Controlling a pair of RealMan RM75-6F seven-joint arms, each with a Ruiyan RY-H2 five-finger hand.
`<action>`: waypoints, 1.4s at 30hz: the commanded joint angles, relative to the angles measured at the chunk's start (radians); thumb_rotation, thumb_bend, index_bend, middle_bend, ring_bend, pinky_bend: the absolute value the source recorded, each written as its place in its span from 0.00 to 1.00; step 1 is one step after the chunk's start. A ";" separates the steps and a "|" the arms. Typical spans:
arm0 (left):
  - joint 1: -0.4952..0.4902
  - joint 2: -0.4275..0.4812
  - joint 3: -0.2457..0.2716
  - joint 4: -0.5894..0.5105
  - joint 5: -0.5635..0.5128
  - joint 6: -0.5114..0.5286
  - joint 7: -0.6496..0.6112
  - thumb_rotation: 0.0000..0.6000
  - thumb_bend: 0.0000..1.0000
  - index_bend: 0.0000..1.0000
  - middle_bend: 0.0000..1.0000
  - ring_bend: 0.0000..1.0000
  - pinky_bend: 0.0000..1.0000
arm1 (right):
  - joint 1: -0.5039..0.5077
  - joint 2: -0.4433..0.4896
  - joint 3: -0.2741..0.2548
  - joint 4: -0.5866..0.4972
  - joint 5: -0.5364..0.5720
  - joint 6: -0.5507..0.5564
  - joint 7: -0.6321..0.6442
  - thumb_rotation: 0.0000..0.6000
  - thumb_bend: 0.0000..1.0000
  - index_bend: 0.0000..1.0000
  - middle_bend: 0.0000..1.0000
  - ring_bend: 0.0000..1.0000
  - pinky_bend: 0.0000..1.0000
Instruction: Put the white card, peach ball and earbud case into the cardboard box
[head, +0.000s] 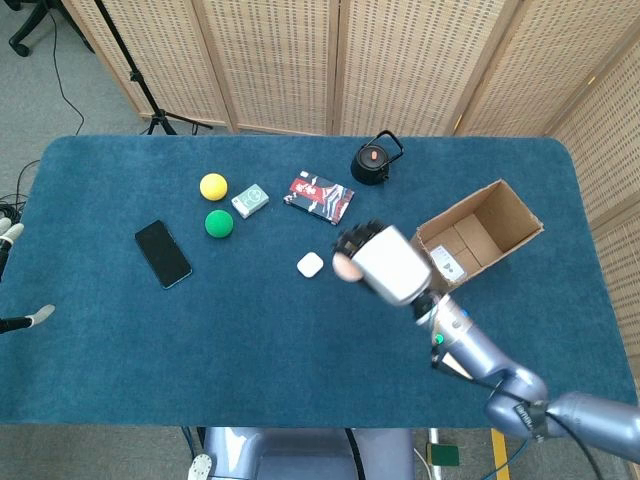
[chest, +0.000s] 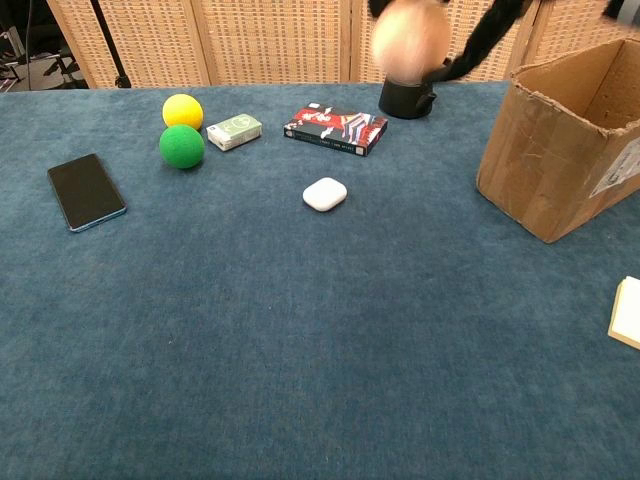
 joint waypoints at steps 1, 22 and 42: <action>-0.001 -0.001 -0.001 -0.002 0.000 -0.001 0.004 1.00 0.00 0.00 0.00 0.00 0.00 | -0.019 0.110 0.084 -0.001 0.131 0.011 0.005 1.00 0.51 0.51 0.50 0.41 0.45; -0.006 -0.011 -0.009 -0.021 -0.008 -0.015 0.051 1.00 0.00 0.00 0.00 0.00 0.00 | -0.043 0.103 -0.006 0.255 0.383 -0.180 0.102 1.00 0.53 0.51 0.48 0.39 0.45; -0.003 -0.004 -0.010 -0.026 0.004 -0.020 0.041 1.00 0.00 0.00 0.00 0.00 0.00 | -0.041 0.207 -0.005 0.064 0.413 -0.146 0.071 1.00 0.00 0.14 0.00 0.00 0.12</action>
